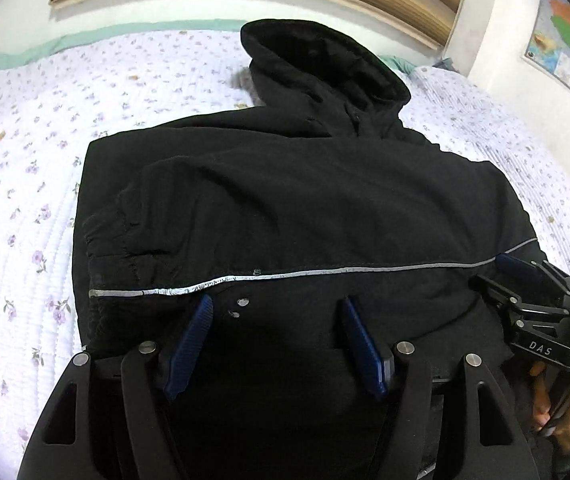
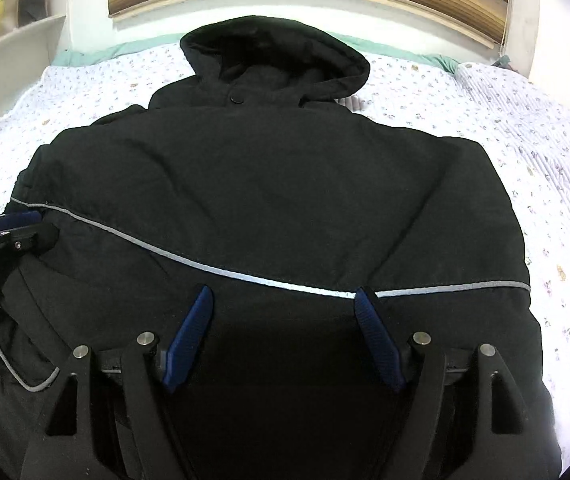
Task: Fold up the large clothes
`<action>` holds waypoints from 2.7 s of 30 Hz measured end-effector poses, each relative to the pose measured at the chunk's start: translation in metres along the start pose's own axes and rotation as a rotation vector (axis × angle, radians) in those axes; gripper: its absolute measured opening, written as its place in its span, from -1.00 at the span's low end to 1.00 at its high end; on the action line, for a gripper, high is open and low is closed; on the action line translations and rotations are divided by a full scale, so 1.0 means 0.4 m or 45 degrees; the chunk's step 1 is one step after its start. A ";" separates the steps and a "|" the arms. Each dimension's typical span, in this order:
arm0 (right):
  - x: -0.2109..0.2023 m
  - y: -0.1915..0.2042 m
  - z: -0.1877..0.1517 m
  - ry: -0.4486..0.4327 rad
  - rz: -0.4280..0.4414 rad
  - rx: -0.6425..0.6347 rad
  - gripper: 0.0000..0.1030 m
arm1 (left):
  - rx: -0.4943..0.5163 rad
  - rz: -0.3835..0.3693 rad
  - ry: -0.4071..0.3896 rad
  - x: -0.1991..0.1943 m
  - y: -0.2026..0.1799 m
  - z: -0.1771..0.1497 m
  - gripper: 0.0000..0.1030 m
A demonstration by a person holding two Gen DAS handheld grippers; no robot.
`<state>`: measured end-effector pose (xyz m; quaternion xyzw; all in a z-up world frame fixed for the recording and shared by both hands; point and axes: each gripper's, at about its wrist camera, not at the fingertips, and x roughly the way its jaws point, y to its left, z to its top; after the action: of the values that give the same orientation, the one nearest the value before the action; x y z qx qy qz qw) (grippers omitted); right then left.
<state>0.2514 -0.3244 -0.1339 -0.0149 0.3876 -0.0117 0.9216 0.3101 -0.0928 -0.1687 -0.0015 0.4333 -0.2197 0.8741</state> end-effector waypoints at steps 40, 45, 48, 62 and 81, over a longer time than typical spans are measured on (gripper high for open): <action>-0.054 -0.289 0.749 0.245 0.166 0.335 0.23 | -0.159 -0.023 0.082 -0.146 0.022 0.716 0.34; 0.207 -0.308 0.709 0.391 0.157 0.384 0.23 | -0.291 -0.054 0.206 0.141 0.080 0.721 0.34; 0.334 -0.317 0.699 0.440 0.152 0.419 0.23 | -0.348 -0.069 0.249 0.255 0.109 0.710 0.34; 0.436 -0.383 0.634 0.374 0.148 0.489 -0.84 | -0.542 -0.155 0.390 0.361 0.294 0.609 -0.39; 0.249 -0.322 0.728 0.248 0.232 0.183 0.24 | -0.123 -0.202 0.052 0.137 0.166 0.733 0.23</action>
<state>0.5279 -0.4510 0.0033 0.0876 0.4731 0.0430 0.8756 0.5868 -0.1089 -0.0401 -0.0734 0.4594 -0.2669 0.8440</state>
